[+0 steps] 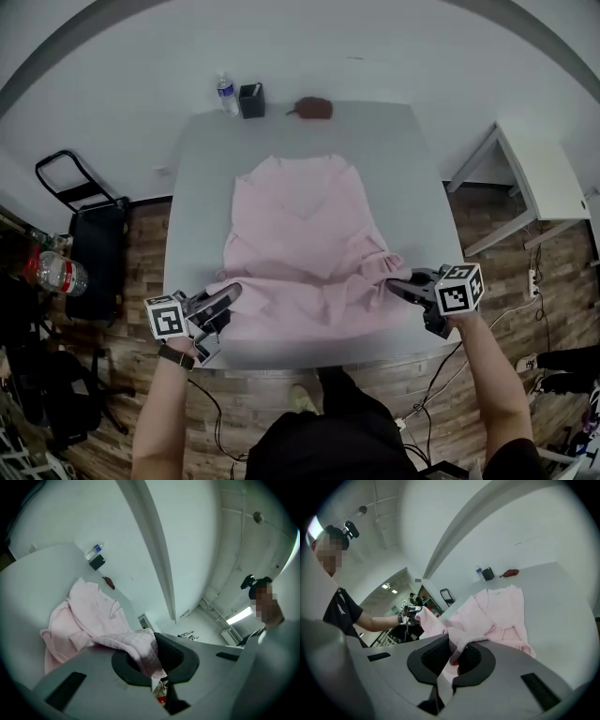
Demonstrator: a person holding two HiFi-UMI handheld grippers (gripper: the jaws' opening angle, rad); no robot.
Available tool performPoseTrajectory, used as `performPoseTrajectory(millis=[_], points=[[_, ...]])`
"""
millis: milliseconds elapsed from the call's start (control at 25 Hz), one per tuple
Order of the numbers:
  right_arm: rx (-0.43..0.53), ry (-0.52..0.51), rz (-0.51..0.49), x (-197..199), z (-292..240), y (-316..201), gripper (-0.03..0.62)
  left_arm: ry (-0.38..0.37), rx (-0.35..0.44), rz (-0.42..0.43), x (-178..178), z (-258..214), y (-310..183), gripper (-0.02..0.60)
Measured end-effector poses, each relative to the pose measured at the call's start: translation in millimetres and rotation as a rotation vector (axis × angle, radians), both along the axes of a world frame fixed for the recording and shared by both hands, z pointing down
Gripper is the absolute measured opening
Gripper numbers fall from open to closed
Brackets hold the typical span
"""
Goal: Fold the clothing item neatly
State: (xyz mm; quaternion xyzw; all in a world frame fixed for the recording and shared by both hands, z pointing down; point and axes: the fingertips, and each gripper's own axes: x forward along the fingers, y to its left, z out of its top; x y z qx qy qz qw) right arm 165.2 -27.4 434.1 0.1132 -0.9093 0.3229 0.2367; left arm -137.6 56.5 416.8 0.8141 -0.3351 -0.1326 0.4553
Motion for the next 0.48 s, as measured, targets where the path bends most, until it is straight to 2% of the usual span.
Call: performPoseTrajectory(millis=[120, 360, 480], points=[[-0.056, -0.011, -0.007, -13.5, 8.8, -51.3, 0.028, 0.014, -0.069, -0.023, -15.3, 16.8, -34.4, 0.012], [-0.246, 0.001, 0.072, -20.8, 72.2, -116.1, 0.029, 0.012, -0.32, -0.125, -39.7, 98.2, -58.8, 0.022], [-0.272, 0.08, 0.048, -18.7, 109.3, -121.1, 0.034, -0.053, -0.385, -0.091, -39.3, 132.7, -56.4, 0.14]])
